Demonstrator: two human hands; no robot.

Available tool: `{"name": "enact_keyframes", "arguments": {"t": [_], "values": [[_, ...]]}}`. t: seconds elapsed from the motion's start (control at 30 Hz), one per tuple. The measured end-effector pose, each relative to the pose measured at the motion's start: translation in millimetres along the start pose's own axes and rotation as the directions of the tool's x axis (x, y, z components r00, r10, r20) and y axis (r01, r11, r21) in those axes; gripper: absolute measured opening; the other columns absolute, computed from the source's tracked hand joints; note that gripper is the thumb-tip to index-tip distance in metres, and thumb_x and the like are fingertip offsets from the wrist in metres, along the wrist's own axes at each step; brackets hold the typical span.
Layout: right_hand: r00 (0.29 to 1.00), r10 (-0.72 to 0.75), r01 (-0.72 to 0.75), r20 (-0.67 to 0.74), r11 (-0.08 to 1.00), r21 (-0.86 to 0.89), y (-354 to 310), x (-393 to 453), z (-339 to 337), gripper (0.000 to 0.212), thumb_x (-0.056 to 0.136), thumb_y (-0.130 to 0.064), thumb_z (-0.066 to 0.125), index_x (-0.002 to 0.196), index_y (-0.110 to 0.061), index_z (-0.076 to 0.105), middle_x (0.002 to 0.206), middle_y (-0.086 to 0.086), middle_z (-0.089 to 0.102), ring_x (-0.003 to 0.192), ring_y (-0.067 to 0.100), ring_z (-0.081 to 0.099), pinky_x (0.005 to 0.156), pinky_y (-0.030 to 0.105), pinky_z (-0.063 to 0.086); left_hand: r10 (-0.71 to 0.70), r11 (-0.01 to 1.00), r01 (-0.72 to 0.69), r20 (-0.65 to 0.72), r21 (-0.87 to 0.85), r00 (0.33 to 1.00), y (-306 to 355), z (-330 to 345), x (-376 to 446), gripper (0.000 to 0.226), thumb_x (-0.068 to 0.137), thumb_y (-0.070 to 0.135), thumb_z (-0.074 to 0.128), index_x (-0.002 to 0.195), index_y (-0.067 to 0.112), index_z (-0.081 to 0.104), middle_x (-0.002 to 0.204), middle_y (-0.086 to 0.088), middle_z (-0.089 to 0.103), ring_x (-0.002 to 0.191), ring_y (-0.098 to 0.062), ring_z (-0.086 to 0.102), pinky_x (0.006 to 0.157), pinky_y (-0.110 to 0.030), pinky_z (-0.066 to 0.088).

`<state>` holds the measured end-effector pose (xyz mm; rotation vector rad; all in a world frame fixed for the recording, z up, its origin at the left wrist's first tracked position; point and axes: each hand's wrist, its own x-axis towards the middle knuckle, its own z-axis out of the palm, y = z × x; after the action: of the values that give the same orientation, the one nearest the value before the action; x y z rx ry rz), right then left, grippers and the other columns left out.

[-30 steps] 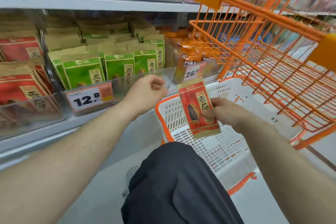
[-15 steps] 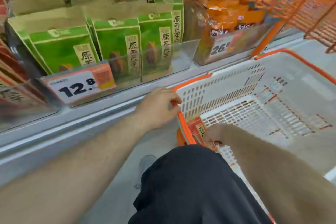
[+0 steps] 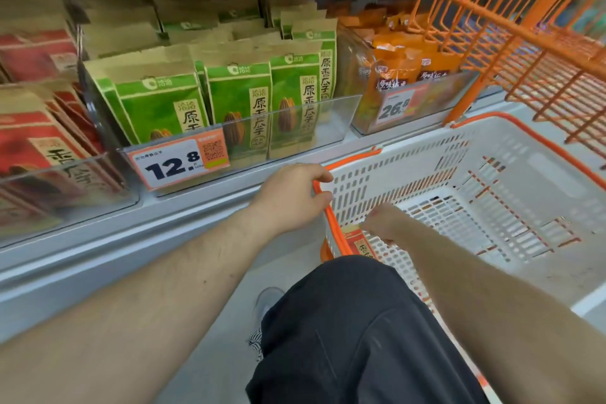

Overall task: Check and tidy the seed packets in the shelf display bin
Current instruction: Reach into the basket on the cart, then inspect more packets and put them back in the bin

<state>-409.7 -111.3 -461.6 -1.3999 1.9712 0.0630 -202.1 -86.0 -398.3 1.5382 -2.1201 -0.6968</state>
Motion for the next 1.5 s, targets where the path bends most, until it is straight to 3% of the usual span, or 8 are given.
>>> {"name": "enact_keyframes", "arguments": {"t": [0.1,0.2,0.37,0.47,0.7,0.97,1.2,1.5], "values": [[0.988,-0.079,0.102,-0.136,0.981,0.168,-24,-33,-16,0.019,0.086,-0.017,0.059,0.091,-0.002,0.068,0.086,0.013,0.07,0.053,0.015,0.049,0.048,0.027,0.039,0.0,0.996,-0.003,-0.037,-0.088,0.999,11,-22,-16,0.025,0.091,0.03,0.063,0.116,0.025,0.067,0.118,0.01,0.067,0.111,-0.01,0.059,0.095,-0.03,0.047],[0.939,-0.242,0.294,-0.243,0.934,0.205,-62,-81,-32,0.018,0.088,-0.021,0.063,0.082,-0.005,0.067,0.077,0.008,0.069,0.055,0.015,0.049,0.05,0.026,0.037,0.0,0.982,-0.016,-0.089,-0.186,0.996,19,-53,-37,0.018,0.091,0.025,0.064,0.108,0.025,0.068,0.106,0.012,0.068,0.096,-0.005,0.062,0.081,-0.022,0.047],[0.815,-0.498,0.56,-0.297,0.808,0.181,-130,-153,-40,0.02,0.085,-0.024,0.067,0.069,-0.012,0.064,0.058,-0.006,0.061,0.048,0.008,0.046,0.048,0.023,0.033,-0.005,0.966,-0.052,-0.218,-0.254,0.976,15,-110,-77,0.012,0.089,0.021,0.066,0.097,0.03,0.066,0.091,0.019,0.065,0.083,0.007,0.059,0.071,-0.015,0.044],[0.714,-0.637,0.691,-0.291,0.707,0.15,-172,-188,-34,0.021,0.083,-0.018,0.068,0.063,-0.013,0.065,0.066,0.007,0.063,0.059,0.013,0.051,0.058,0.029,0.039,-0.04,0.958,-0.056,-0.322,-0.282,0.946,4,-144,-104,0.015,0.088,0.017,0.067,0.093,0.03,0.068,0.083,0.024,0.063,0.076,0.014,0.057,0.068,-0.004,0.042],[0.503,-0.794,0.84,-0.342,0.542,-0.022,-255,-217,-12,0.015,0.086,-0.018,0.066,0.072,-0.013,0.066,0.063,-0.002,0.059,0.059,0.01,0.05,0.058,0.028,0.042,-0.203,0.926,-0.019,-0.539,-0.377,0.817,-45,-195,-163,0.017,0.087,0.016,0.068,0.084,0.032,0.07,0.084,0.015,0.071,0.083,-0.005,0.066,0.079,-0.026,0.054],[0.374,-0.855,0.842,-0.36,0.475,-0.256,-322,-205,-6,0.011,0.087,-0.021,0.066,0.076,-0.022,0.067,0.074,-0.011,0.061,0.068,0.002,0.052,0.059,0.019,0.039,-0.303,0.912,0.075,-0.54,-0.404,0.785,-78,-212,-190,0.017,0.088,0.016,0.067,0.081,0.031,0.069,0.079,0.013,0.07,0.079,-0.009,0.067,0.078,-0.037,0.057],[0.6,-0.792,0.736,-0.112,0.601,-0.311,-362,-198,-21,0.015,0.078,-0.014,0.073,0.076,-0.029,0.073,0.086,-0.009,0.066,0.082,0.011,0.059,0.075,0.028,0.044,-0.288,0.901,0.039,-0.53,-0.431,0.797,-81,-217,-189,0.019,0.088,0.015,0.067,0.081,0.032,0.069,0.085,0.009,0.071,0.082,-0.012,0.067,0.081,-0.036,0.057],[0.669,-0.743,0.656,-0.03,0.609,-0.447,-386,-199,-5,0.015,0.078,-0.013,0.065,0.09,-0.014,0.074,0.098,0.006,0.069,0.092,0.023,0.061,0.081,0.034,0.052,-0.285,0.896,0.019,-0.542,-0.444,0.791,-81,-217,-185,0.018,0.087,0.014,0.067,0.08,0.029,0.07,0.083,0.009,0.071,0.08,-0.013,0.067,0.079,-0.037,0.057]]}}
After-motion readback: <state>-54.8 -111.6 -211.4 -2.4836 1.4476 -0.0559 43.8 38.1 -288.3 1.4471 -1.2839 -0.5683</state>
